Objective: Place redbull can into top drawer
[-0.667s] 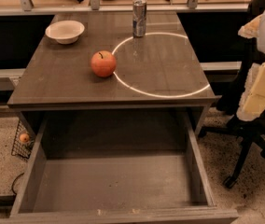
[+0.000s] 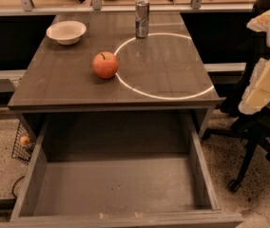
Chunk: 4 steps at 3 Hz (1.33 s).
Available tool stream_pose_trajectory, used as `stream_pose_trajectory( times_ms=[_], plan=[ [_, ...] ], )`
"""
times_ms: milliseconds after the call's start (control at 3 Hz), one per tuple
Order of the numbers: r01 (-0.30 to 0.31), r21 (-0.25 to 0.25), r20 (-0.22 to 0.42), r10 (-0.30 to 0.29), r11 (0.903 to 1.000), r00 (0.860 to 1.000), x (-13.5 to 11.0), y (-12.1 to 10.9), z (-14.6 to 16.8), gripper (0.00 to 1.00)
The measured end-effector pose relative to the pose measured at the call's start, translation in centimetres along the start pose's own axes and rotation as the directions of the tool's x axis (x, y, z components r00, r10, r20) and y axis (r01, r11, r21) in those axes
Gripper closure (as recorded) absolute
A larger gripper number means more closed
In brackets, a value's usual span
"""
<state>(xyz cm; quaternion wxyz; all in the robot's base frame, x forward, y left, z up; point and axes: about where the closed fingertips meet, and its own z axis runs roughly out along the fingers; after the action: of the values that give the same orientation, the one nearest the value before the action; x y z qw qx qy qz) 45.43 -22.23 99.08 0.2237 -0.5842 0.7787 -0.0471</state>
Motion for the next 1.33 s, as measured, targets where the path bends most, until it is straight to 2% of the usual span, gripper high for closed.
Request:
stream_pose_trajectory(
  times_ms=[333,667,1000,1333],
  plan=[
    [-0.088,0.104,0.157,0.072,0.9907,0.985,0.5,-3.1,-0.2,0.0],
    [-0.206,0.199,0.36,0.124,0.9582,0.925,1.2,-8.1,-0.6,0.0],
    [-0.344,0.235,0.599,0.143,0.9089,0.788,0.0,-13.5,-0.7,0.0],
    [-0.51,0.192,0.765,0.198,0.8386,0.613,-2.3,-17.9,-0.8,0.0]
  ],
)
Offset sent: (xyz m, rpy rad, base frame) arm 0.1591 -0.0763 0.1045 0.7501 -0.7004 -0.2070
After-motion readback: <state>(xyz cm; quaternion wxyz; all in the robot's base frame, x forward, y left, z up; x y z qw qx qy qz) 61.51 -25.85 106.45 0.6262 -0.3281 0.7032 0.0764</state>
